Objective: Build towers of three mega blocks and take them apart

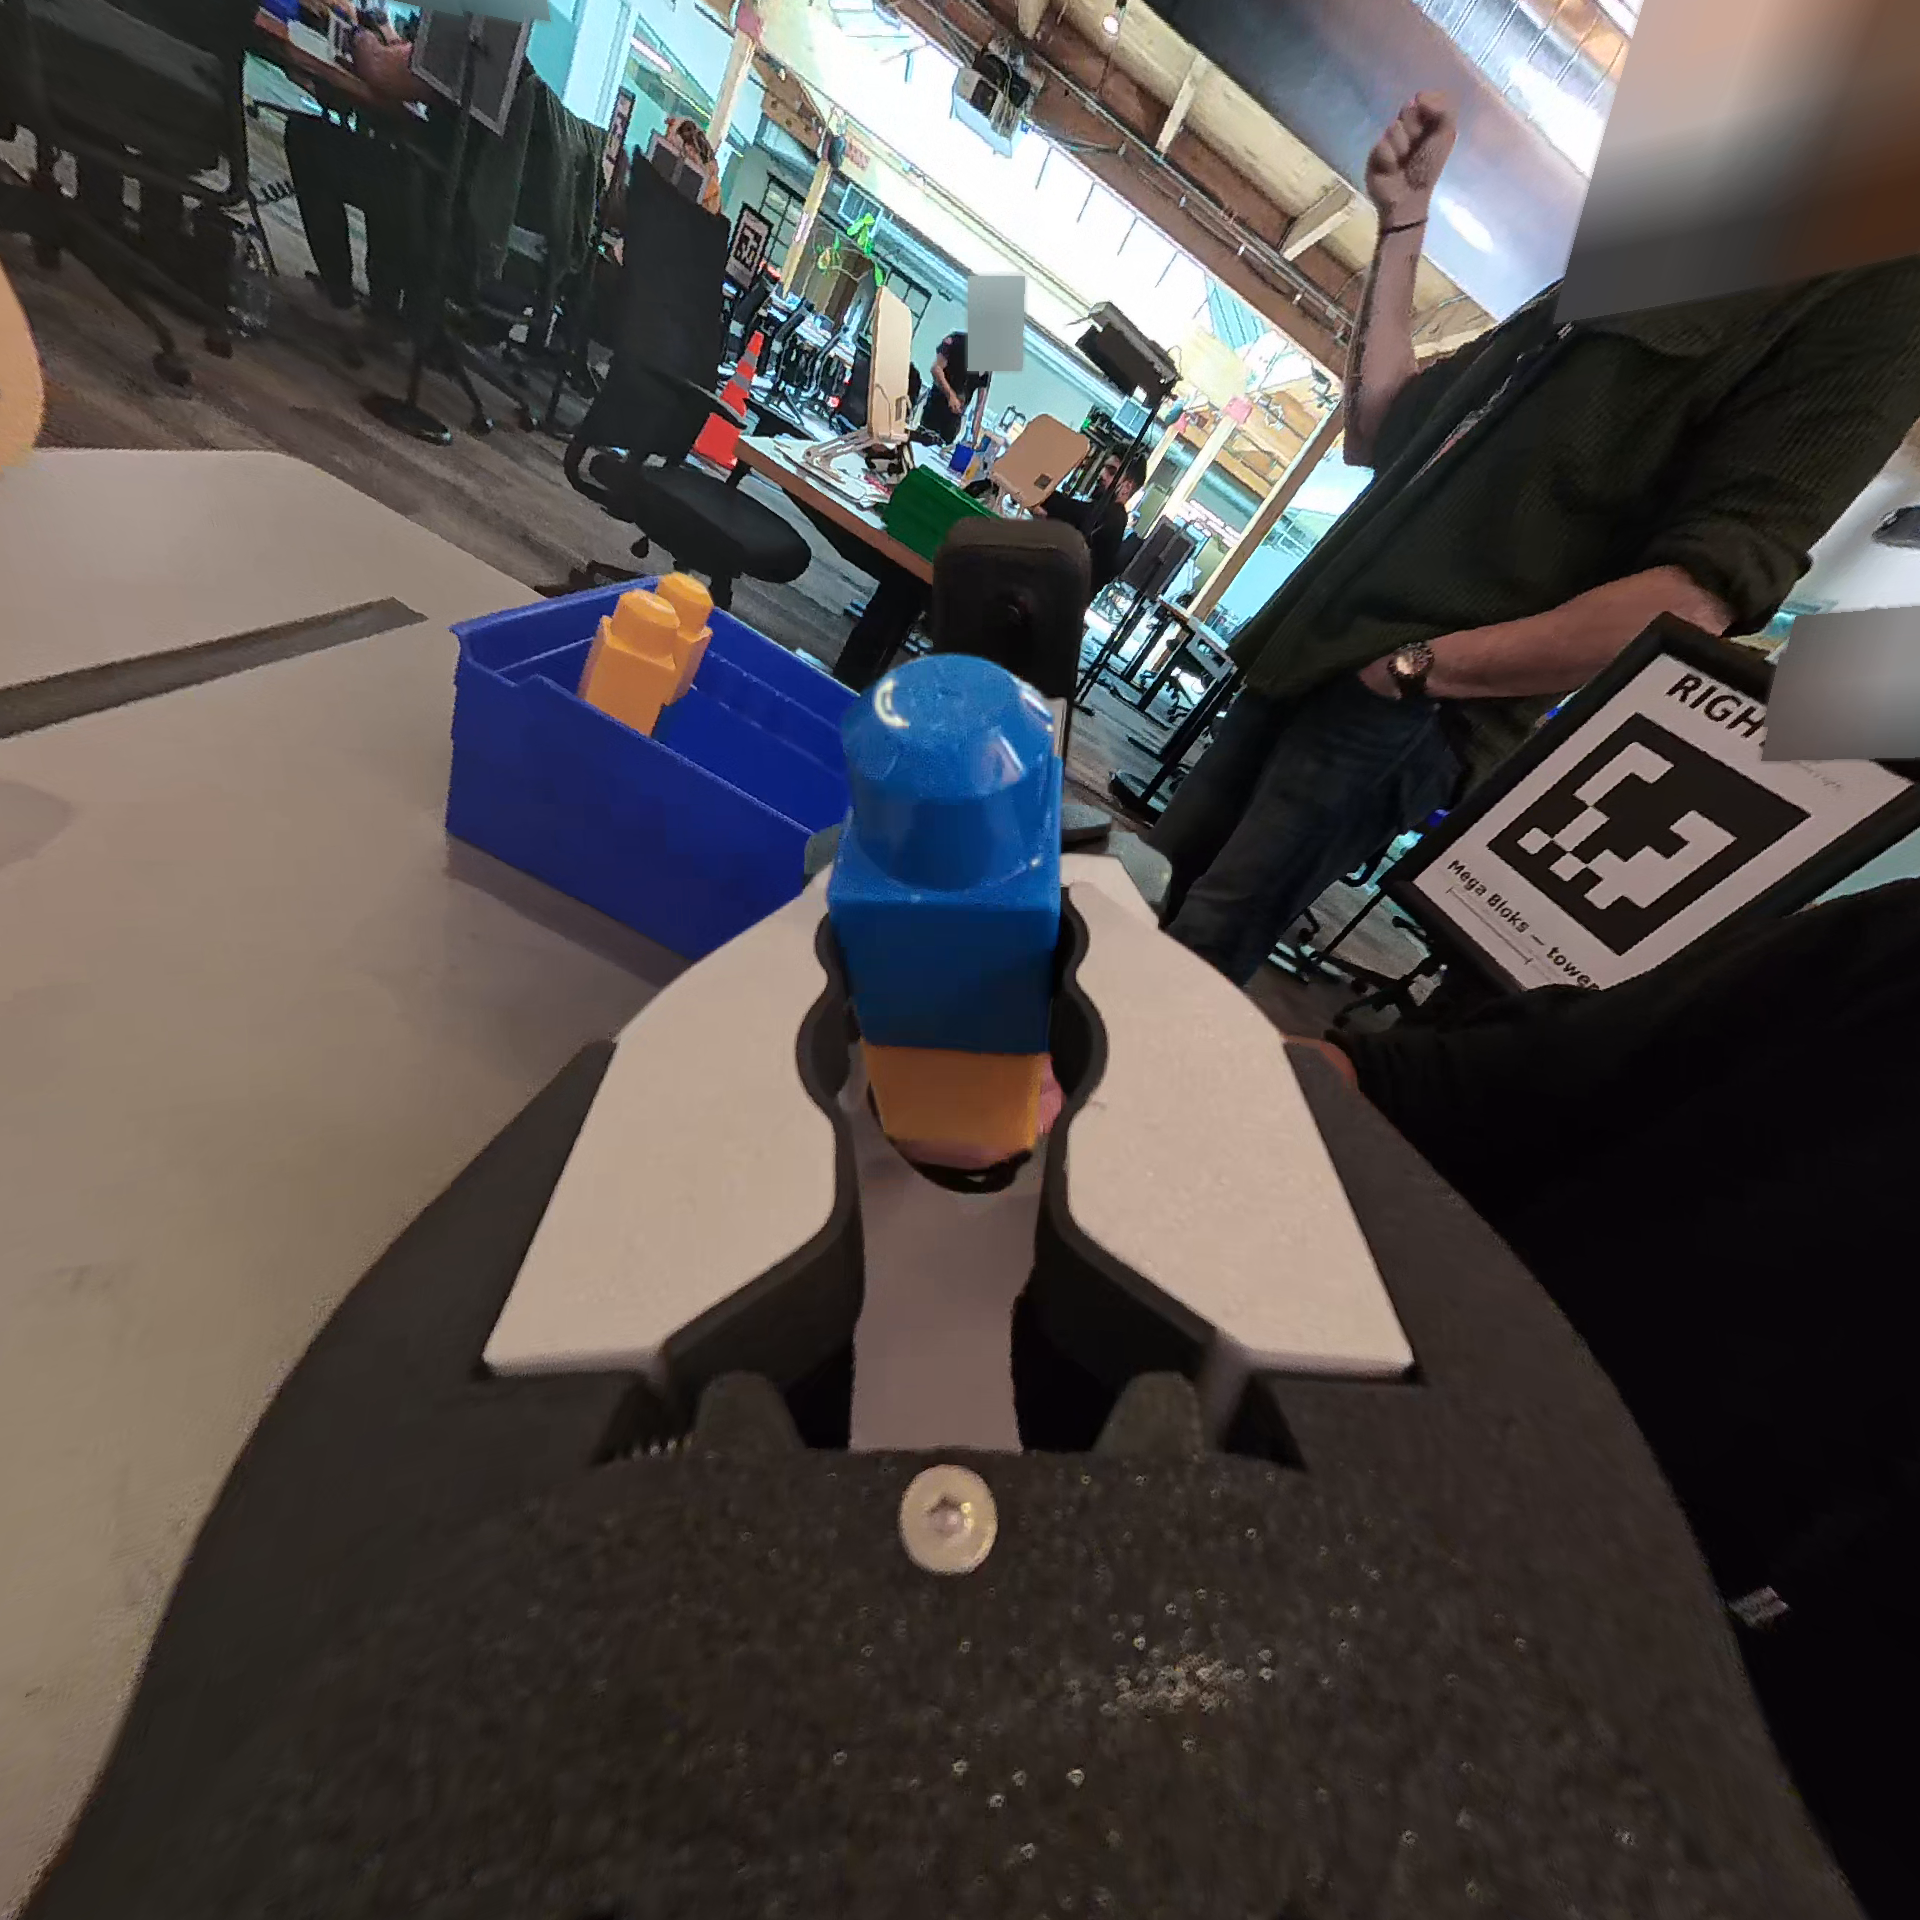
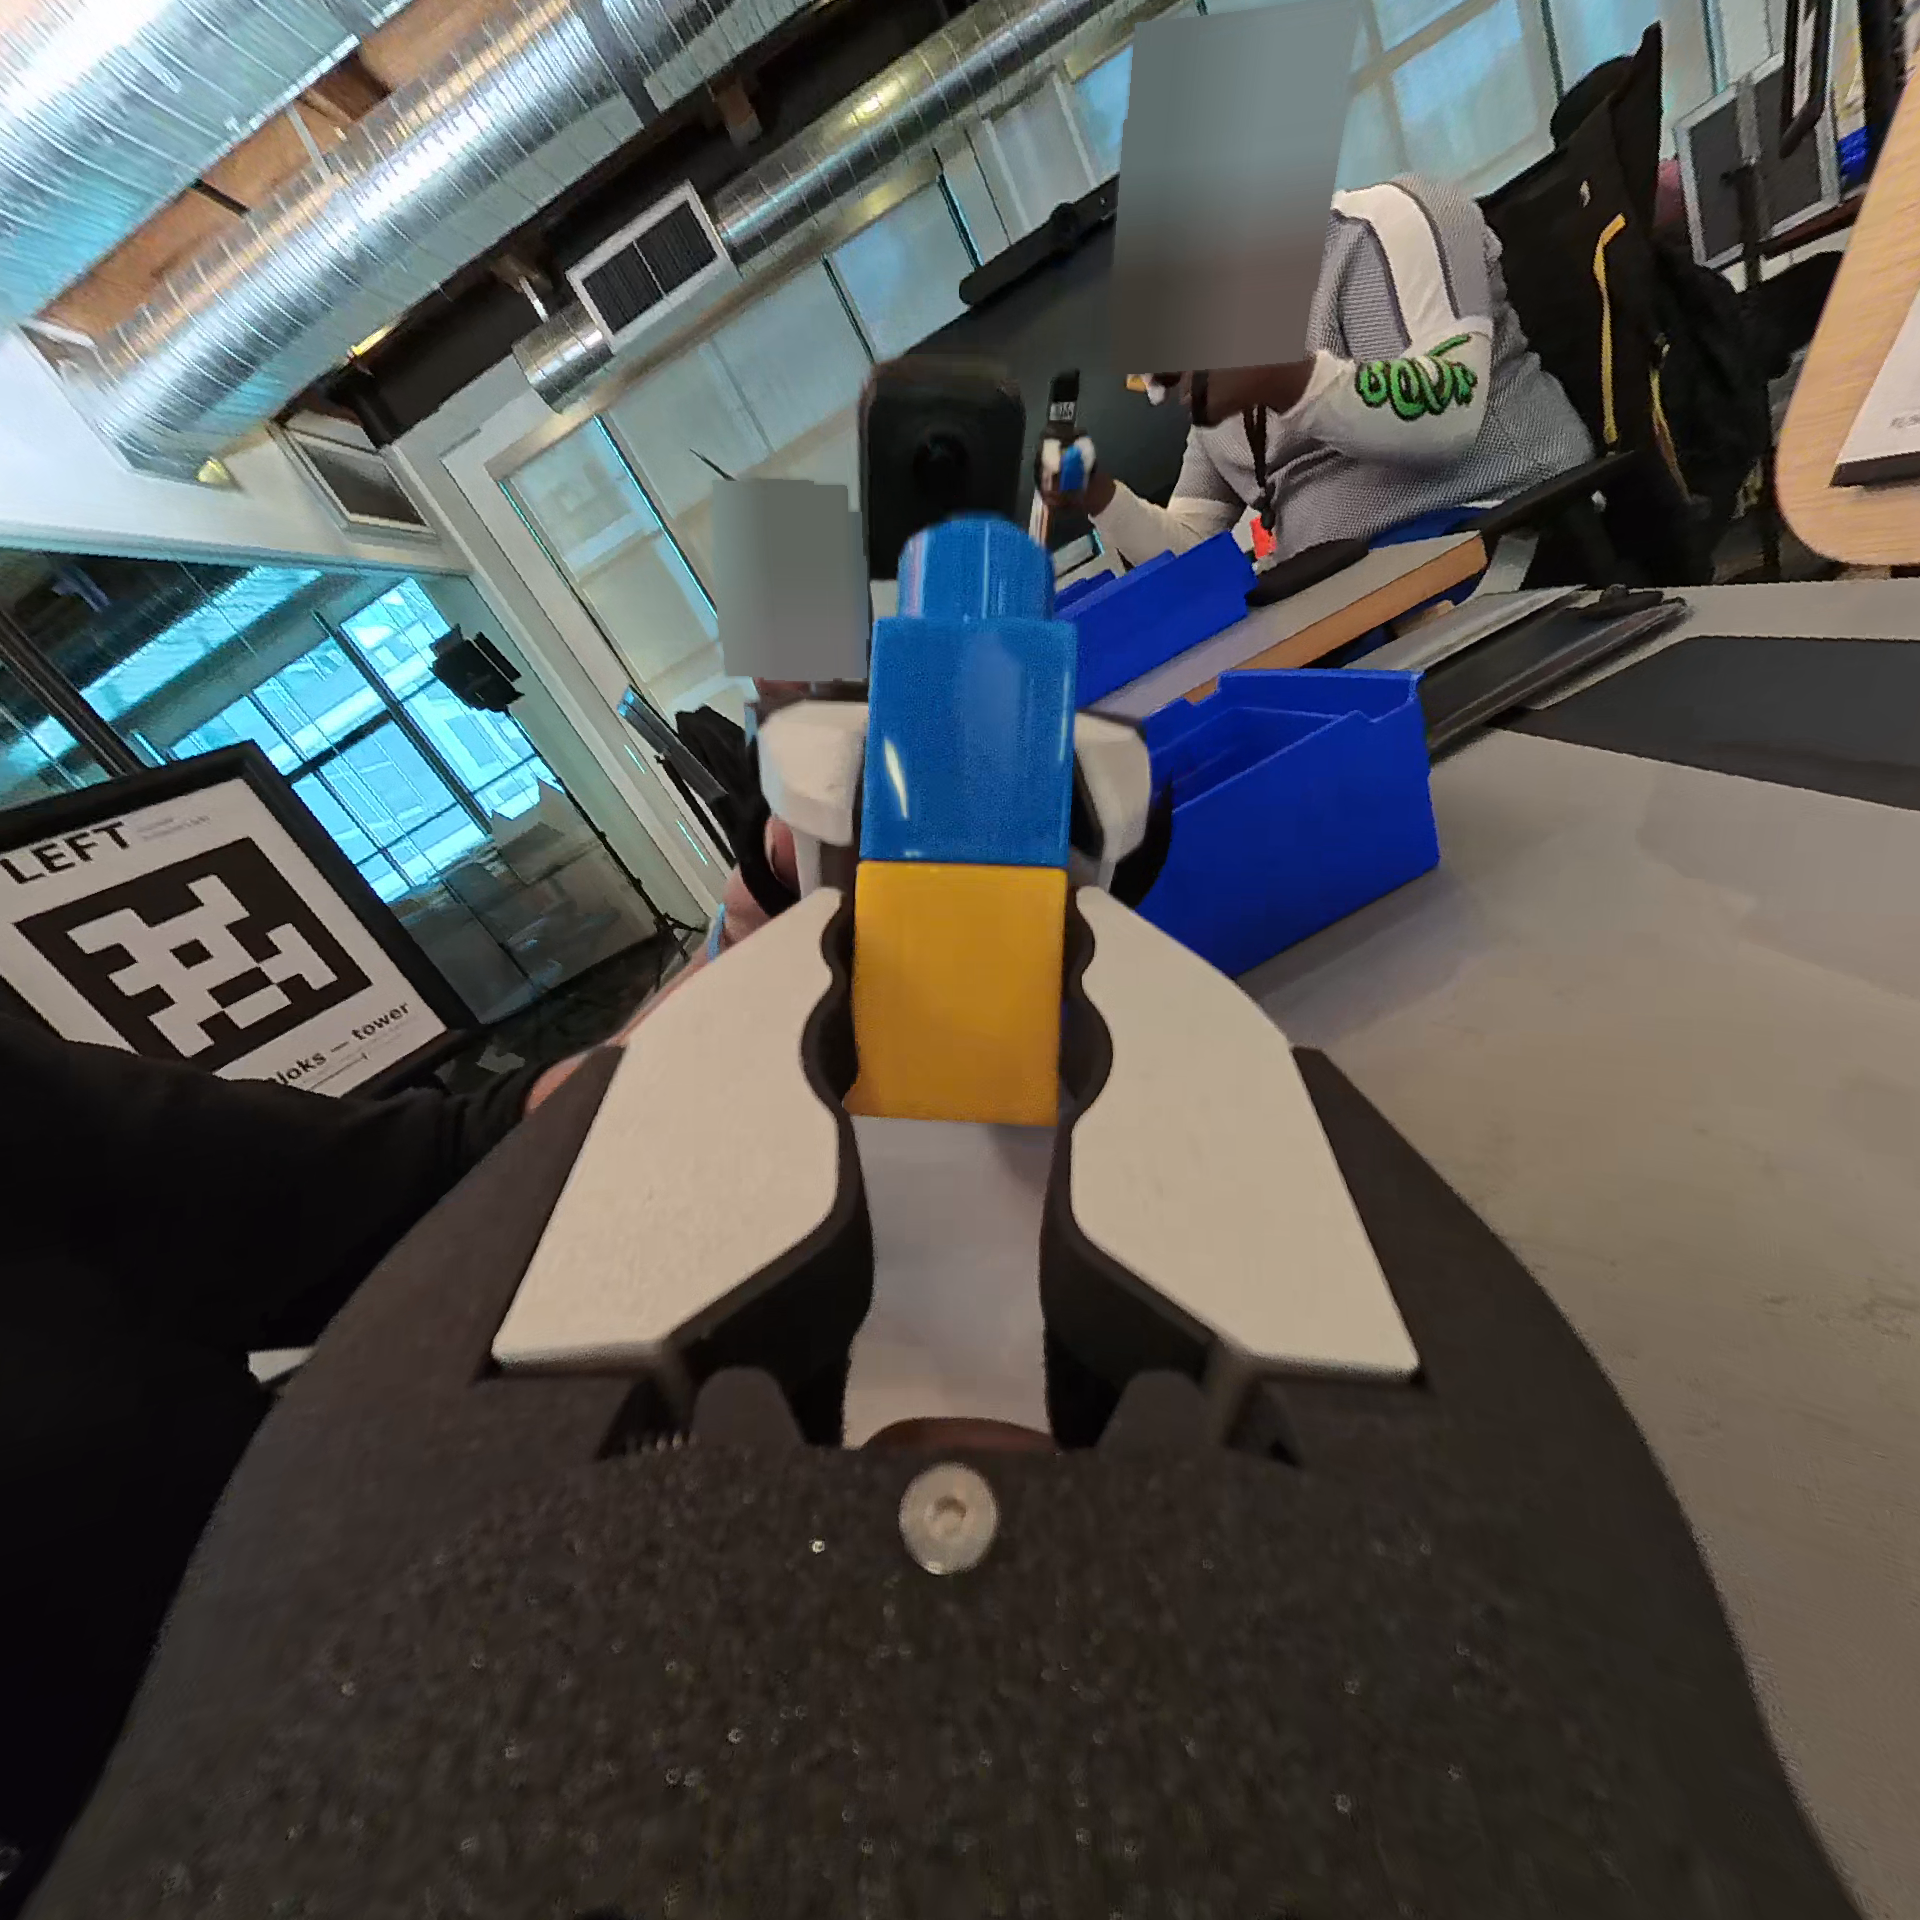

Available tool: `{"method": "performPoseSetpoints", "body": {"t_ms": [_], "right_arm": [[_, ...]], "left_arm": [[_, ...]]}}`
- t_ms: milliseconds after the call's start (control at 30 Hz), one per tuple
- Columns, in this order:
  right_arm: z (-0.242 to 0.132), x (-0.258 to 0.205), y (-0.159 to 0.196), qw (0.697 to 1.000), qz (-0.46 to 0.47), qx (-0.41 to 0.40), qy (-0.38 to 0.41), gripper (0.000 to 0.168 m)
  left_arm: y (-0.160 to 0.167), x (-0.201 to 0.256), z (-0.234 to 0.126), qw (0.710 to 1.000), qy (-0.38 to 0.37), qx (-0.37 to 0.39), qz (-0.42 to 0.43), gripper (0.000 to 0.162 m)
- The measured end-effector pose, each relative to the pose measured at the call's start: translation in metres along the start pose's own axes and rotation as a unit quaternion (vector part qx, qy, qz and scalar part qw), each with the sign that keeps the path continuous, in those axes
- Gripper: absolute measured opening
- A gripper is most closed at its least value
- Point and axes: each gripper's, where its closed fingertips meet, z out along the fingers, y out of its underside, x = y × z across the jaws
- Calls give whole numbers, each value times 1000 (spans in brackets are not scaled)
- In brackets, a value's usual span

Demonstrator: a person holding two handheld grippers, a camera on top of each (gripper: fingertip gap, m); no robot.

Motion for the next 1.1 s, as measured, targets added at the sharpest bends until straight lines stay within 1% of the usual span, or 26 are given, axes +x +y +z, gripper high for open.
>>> {"method": "performPoseSetpoints", "body": {"t_ms": [133,467,500,567,633,767,833,900,967,1100], "right_arm": [[-2,2,-1,1000,-1,-7,2,36],[0,2,2,1000,2,-10,5,36],[1,3,4,1000,1,-17,9,37],[0,7,10,999,-5,-40,26,46],[-1,10,16,997,-18,-61,40,47],[-6,12,30,989,-57,-119,62,47],[-7,9,33,988,-60,-131,56,46],[-5,4,30,991,-50,-119,41,43],[-3,0,31,993,-34,-114,25,37],[-3,0,26,996,-18,-87,16,36]], "left_arm": [[7,-2,-2,1000,9,5,-19,36],[5,-2,-3,1000,-2,-21,-12,36],[5,-2,-3,1000,-7,-25,-6,36],[1,-2,-6,1000,-10,-19,-1,36],[-4,-2,-11,1000,-15,-16,1,36],[4,-1,-16,996,-38,-71,39,36],[6,3,-17,994,-40,-93,52,36],[8,6,-15,992,-39,-106,58,36],[9,6,-13,991,-41,-109,60,36],[5,5,-10,995,-37,-86,47,36]]}}
